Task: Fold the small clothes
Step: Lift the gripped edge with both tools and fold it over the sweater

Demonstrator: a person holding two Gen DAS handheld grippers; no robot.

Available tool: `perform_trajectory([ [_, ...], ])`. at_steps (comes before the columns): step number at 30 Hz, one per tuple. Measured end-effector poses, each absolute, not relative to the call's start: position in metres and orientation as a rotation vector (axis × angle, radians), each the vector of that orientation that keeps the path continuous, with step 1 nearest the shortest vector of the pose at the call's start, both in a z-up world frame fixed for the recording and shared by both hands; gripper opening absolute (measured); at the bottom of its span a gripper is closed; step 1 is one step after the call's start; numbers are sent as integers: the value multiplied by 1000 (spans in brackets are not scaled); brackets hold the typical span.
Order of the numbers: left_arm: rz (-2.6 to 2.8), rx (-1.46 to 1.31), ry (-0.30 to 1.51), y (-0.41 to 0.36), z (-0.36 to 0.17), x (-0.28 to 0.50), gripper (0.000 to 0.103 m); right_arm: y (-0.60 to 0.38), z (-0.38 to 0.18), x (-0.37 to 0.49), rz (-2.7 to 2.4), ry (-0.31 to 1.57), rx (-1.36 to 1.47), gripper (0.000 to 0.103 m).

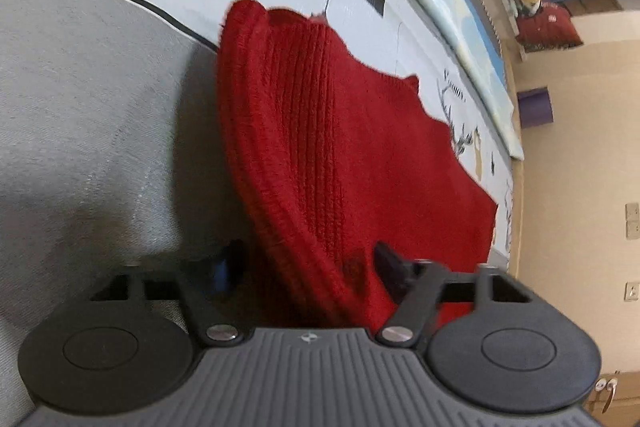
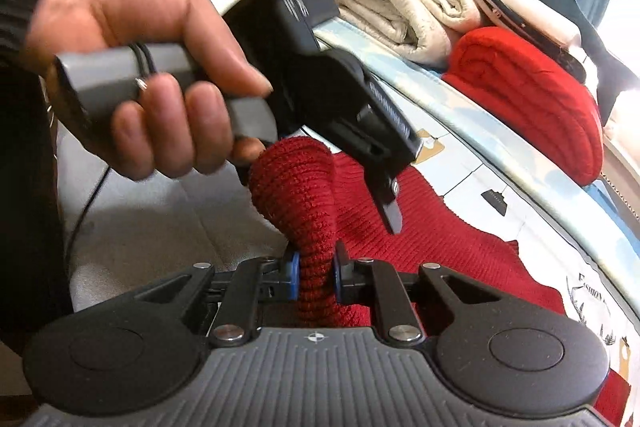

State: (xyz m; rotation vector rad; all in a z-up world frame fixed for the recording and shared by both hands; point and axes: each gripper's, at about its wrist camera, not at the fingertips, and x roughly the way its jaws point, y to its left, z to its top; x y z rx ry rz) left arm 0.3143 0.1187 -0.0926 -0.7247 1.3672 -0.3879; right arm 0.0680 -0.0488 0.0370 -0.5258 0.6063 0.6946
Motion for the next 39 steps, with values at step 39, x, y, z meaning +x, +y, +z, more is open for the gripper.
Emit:
perform_trajectory([
  [39,-765,-410,1085,-51,32,264,32,-191,71,26,347,508,-370,14],
])
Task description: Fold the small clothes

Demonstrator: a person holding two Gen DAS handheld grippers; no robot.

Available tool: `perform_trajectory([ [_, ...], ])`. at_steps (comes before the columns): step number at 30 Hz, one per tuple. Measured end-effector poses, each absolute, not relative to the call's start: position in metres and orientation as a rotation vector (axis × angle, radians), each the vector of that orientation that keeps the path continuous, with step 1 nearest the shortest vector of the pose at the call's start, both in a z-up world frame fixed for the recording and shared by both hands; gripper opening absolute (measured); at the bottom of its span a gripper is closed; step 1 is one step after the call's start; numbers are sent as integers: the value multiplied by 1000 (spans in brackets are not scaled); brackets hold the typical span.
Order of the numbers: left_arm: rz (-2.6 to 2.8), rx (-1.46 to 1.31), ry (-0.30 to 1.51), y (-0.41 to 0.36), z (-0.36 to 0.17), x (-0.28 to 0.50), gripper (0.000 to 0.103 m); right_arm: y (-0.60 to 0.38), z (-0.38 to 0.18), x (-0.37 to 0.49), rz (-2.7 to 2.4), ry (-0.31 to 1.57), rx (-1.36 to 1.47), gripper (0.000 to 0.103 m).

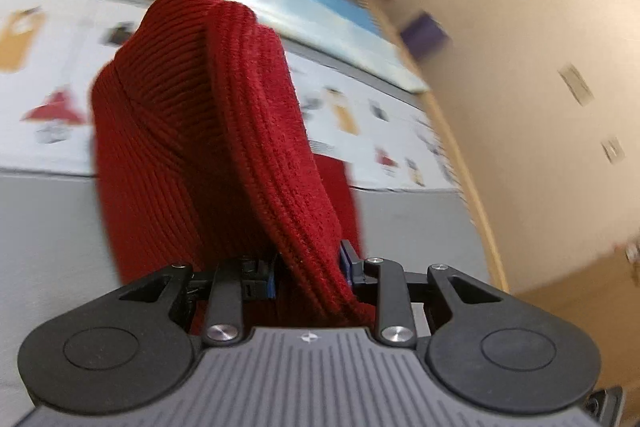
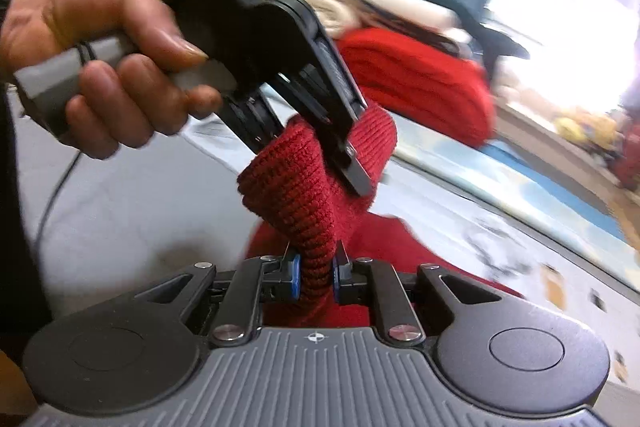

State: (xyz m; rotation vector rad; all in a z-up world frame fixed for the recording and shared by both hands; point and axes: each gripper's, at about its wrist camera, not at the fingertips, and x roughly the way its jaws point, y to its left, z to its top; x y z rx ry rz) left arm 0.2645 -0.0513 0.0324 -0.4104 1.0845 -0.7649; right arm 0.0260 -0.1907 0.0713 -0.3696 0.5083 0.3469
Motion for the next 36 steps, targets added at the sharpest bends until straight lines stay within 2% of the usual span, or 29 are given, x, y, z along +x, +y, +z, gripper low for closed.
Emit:
perform_trajectory([
  [5,-881,-354,1044,-88,42,249,46,-238,57,18,170,626,-358,13],
  [8,-816,-314,1032,-78,42,249,46,-265,37,27,81,785,-283,13],
  [11,-733,-321,1086,-66,31,254,45,-294,22,40,58,929,-79,16],
  [13,-693,-285,1122,-63,23,253,45,-305,22,43,68,943,42,24],
  [14,-684,-265,1137,-63,19,251,45,-305,25,47,69,927,67,32],
  [15,-678,-244,1149,-63,17,249,45,-307,28,48,63,908,86,45],
  [17,-680,-217,1153,-59,14,247,45,-317,31,51,43,870,156,61],
  [18,-680,-208,1154,-61,14,247,45,-323,32,57,35,863,215,64],
  [21,-682,-194,1155,-63,14,248,45,-350,28,63,-2,852,383,64],
  [24,-685,-172,1162,-66,12,248,45,-364,24,69,-61,857,437,64],
  [25,-687,-160,1164,-68,11,247,45,-366,20,69,-64,858,433,62],
  [27,-691,-142,1169,-73,9,244,45,-361,20,70,-54,854,375,37],
  [29,-691,-123,1173,-77,8,242,45,-356,26,63,-25,810,316,30],
  [33,-708,-102,1158,-85,9,239,45,-365,54,37,33,672,375,27],
  [36,-721,-103,1151,-90,9,239,45,-382,62,27,-25,675,399,27],
])
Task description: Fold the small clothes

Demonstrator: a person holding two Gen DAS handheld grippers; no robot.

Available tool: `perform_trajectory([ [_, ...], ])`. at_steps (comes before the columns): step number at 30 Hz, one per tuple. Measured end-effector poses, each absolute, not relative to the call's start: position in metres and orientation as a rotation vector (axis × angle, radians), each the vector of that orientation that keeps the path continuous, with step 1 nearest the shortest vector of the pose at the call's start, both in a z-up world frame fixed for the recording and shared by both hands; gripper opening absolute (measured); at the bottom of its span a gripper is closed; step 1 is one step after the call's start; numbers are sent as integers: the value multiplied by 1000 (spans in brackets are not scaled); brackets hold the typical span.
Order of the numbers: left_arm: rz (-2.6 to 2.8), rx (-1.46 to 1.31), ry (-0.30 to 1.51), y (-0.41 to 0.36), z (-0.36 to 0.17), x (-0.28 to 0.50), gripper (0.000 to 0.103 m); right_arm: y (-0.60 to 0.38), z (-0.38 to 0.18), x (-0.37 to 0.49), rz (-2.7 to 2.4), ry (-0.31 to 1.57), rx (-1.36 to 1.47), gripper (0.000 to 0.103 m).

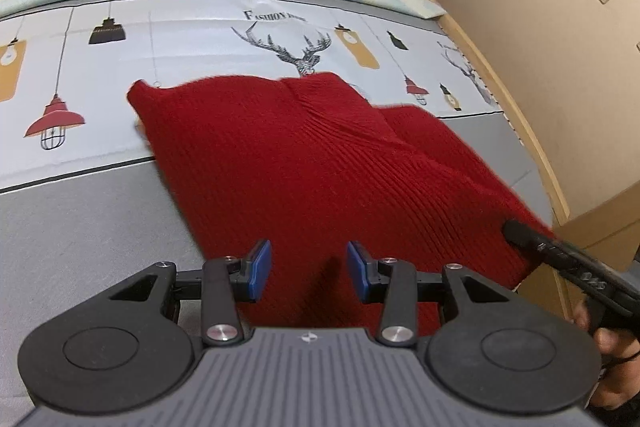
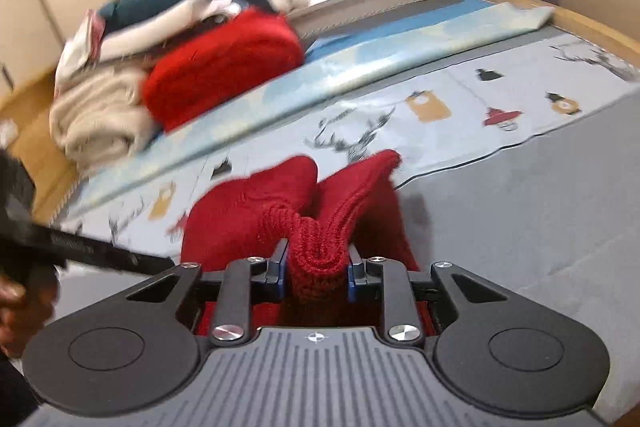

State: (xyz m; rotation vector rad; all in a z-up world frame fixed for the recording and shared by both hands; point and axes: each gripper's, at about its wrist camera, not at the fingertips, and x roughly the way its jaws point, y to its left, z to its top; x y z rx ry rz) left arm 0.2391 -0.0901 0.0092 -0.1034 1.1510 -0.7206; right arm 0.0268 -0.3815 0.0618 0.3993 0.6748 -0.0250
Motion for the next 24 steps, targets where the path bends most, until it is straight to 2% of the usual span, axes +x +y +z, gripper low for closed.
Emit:
perform_trajectory([
  [4,-747,-85,1161,-102,5,237,45,-404,18,41,-161,988,389,30],
  [6,-759,-61,1167,-109,2,234,45,-408,5,43,-211,1060,395,41],
  [10,-793,-10,1197,-123,-13,229,45,-404,40,48,-218,988,297,47],
  [14,-764,209,1210,-148,-40,216,44,-411,87,70,-193,874,232,50],
  [16,-768,236,1192,-155,-40,211,52,-416,103,88,-121,821,261,57],
  [17,-765,227,1197,-156,-40,211,55,-416,108,100,-89,803,276,64],
  [18,-760,221,1200,-156,-40,211,55,-415,109,112,-54,792,289,70],
  [20,-759,219,1201,-154,-40,211,55,-409,99,137,-2,807,321,73],
  [24,-751,204,1203,-151,-37,213,55,-397,48,181,4,928,382,70],
])
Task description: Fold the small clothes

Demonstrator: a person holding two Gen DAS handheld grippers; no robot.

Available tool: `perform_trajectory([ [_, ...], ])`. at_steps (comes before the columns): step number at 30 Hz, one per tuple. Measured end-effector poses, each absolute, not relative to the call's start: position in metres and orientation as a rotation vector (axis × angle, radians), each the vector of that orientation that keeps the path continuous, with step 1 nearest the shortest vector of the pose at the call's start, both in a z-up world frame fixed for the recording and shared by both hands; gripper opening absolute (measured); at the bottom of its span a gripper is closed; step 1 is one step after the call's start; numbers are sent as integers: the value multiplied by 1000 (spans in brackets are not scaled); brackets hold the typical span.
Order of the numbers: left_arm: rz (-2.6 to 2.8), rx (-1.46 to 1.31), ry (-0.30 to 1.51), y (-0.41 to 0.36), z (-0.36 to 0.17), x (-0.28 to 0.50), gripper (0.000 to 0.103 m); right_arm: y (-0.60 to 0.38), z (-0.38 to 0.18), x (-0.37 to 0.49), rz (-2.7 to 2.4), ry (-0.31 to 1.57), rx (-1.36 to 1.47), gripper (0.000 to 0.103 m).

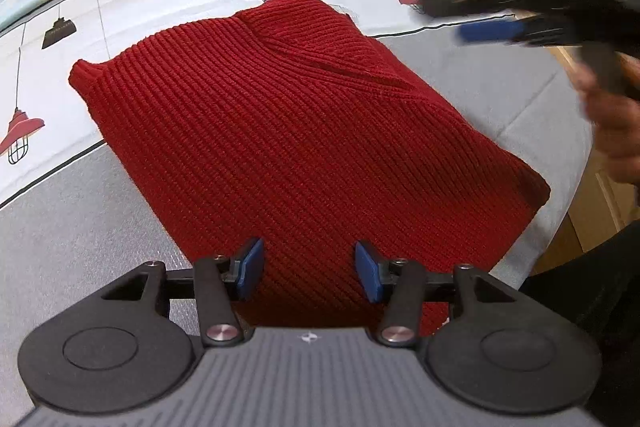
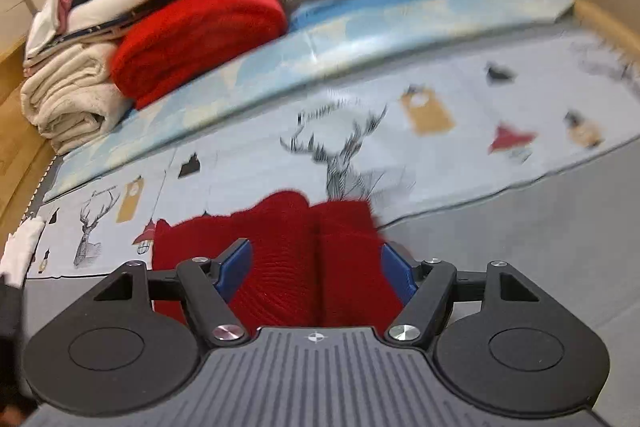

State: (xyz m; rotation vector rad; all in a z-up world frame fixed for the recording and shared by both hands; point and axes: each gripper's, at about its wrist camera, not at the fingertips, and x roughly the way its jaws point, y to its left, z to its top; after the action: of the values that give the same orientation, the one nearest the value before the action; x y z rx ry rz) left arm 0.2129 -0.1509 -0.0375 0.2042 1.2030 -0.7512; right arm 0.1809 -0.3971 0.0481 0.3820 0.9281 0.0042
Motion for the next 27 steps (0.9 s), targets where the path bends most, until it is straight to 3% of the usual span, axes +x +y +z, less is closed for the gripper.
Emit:
perform_trajectory([
  [10,-774,220,1215,-146,-36,216,56,-370,-6,237,-6,1063,430,69],
  [11,-776,222,1215,-144,-36,216,56,-368,-7,240,1,1062,434,60],
  [12,-775,220,1216,-147,-35,217,56,-365,-6,240,18,1052,435,30],
  [15,-768,219,1215,-148,-34,218,56,-361,3,239,35,1007,435,15],
  [19,-759,221,1206,-149,-32,215,58,-369,15,231,-24,925,495,13],
  [23,-740,229,1215,-150,-34,212,60,-369,6,225,-69,968,429,14],
  [25,-729,223,1220,-148,-33,214,61,-371,-3,222,-86,1016,419,23],
  [27,-713,202,1219,-145,-30,217,61,-373,-1,218,-80,1023,408,38],
])
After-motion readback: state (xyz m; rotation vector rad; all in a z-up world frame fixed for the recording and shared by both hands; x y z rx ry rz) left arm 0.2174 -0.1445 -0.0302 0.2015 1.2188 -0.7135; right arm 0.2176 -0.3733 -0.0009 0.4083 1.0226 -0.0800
